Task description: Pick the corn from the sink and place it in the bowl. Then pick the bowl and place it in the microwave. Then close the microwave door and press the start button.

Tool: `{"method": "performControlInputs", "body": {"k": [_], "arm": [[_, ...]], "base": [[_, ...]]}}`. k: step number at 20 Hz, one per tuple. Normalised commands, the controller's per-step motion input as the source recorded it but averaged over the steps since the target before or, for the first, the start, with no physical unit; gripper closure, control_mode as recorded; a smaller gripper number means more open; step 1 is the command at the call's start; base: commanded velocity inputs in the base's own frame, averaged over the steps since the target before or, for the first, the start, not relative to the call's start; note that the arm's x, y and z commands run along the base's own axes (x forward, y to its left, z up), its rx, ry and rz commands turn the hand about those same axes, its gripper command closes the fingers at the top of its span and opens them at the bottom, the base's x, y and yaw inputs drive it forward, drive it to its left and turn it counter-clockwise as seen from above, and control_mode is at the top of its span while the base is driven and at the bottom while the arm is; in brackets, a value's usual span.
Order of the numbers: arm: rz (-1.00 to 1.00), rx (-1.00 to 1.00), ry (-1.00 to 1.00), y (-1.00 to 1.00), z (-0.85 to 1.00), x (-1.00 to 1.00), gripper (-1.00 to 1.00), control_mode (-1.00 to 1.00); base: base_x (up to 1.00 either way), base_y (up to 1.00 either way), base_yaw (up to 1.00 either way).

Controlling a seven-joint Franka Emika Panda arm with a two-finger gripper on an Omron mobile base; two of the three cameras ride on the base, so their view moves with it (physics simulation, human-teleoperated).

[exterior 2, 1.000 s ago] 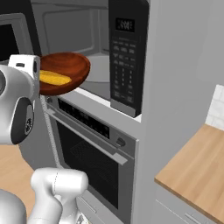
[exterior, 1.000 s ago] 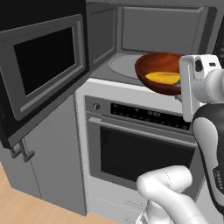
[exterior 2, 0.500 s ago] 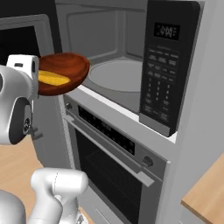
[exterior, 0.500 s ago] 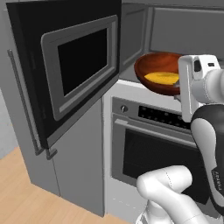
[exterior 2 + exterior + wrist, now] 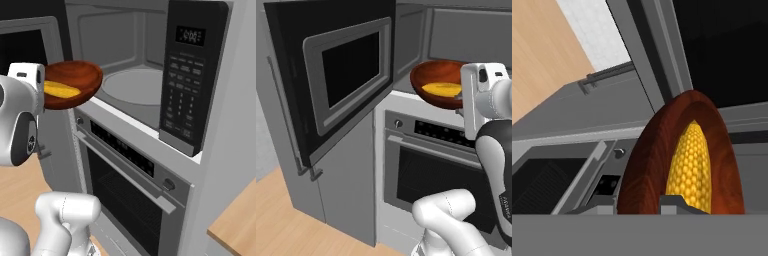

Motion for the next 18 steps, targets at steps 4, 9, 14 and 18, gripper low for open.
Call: {"method": "performControlInputs", "body": {"k": [4, 9, 14, 18], "arm": [[0.00, 0.00, 0.00, 0.00, 0.00, 0.00, 1.00, 1.00], [-0.18, 0.00, 0.00, 0.00, 0.11, 0.00, 1.00, -1.00], [-0.35, 0.00, -0.01, -0.13, 0.26, 0.10, 1.00, -1.00], [-0.15, 0.00, 0.03, -0.50, 0.02, 0.47, 1.00, -1.00]], "base": [[0.04, -0.01, 0.09], [0.00, 0.00, 0.00], [0.00, 0.00, 0.00], [0.00, 0.00, 0.00]]}}
